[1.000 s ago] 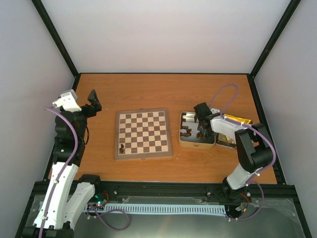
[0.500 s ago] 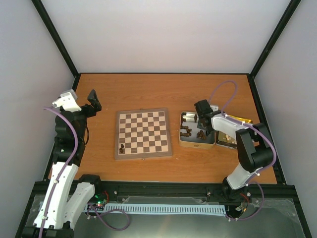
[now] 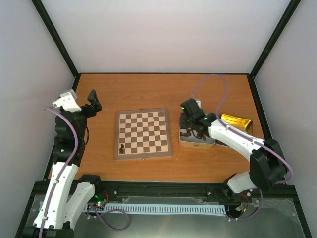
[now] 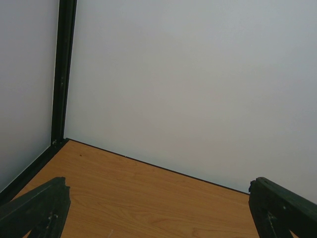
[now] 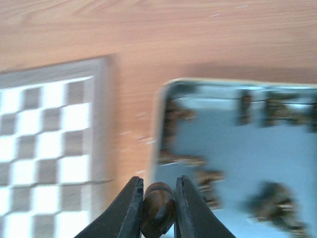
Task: Set up the chess pieces on the board
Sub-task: Place the chess piece on the chessboard.
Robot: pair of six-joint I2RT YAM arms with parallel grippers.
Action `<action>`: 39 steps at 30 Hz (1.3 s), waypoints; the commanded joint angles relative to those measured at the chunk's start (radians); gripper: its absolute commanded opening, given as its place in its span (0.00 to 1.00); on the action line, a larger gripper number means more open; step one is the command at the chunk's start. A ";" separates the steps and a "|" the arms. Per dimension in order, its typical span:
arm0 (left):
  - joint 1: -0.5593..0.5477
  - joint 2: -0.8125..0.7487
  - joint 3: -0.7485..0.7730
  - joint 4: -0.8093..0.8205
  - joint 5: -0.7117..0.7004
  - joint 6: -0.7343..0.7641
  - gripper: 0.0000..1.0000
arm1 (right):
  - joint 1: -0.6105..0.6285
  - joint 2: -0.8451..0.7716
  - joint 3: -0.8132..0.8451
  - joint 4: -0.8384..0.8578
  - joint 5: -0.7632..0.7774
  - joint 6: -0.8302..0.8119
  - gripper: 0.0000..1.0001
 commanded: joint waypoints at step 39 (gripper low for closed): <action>0.012 -0.017 0.003 -0.003 -0.004 -0.001 1.00 | 0.602 0.664 0.578 -0.020 -0.200 -0.106 0.29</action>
